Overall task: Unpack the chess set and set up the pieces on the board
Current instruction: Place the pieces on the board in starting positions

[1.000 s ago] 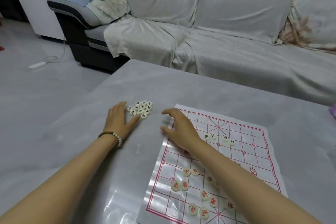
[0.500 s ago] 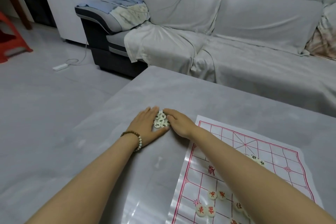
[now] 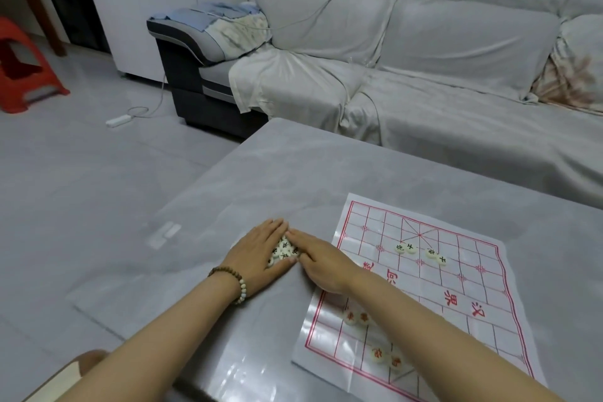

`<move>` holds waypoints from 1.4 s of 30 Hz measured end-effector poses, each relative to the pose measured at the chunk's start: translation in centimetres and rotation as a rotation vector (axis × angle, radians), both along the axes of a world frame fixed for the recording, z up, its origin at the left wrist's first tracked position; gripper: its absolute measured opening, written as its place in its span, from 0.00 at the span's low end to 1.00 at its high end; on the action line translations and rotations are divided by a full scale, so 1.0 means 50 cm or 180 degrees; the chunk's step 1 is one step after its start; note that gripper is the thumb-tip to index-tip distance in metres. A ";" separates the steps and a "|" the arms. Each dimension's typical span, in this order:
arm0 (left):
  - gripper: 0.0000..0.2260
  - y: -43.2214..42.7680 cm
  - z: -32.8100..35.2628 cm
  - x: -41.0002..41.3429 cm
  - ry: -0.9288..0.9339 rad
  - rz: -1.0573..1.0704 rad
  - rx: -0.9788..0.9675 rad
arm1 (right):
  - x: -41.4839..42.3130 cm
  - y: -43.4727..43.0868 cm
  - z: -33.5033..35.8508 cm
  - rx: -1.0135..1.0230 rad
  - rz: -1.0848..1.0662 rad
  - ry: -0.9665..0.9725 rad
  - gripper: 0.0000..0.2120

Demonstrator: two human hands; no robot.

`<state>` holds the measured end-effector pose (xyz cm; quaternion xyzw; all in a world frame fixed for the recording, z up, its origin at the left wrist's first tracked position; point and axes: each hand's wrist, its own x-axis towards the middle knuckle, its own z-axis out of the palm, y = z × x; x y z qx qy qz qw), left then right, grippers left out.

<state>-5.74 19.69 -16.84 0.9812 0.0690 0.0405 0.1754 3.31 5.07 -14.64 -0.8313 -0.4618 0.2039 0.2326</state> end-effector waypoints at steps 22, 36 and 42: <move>0.18 -0.008 -0.012 -0.102 -0.1124 0.0829 -0.1334 | -0.077 -0.019 0.012 0.0638 -0.0702 -0.0218 0.10; 0.13 -0.016 -0.006 -0.109 -0.1008 0.0650 -0.1266 | -0.076 -0.030 0.012 0.0549 -0.0576 -0.0179 0.05; 0.09 -0.023 -0.006 -0.113 -0.0880 0.0655 -0.1170 | -0.094 -0.041 0.014 0.0674 -0.0679 0.0002 0.06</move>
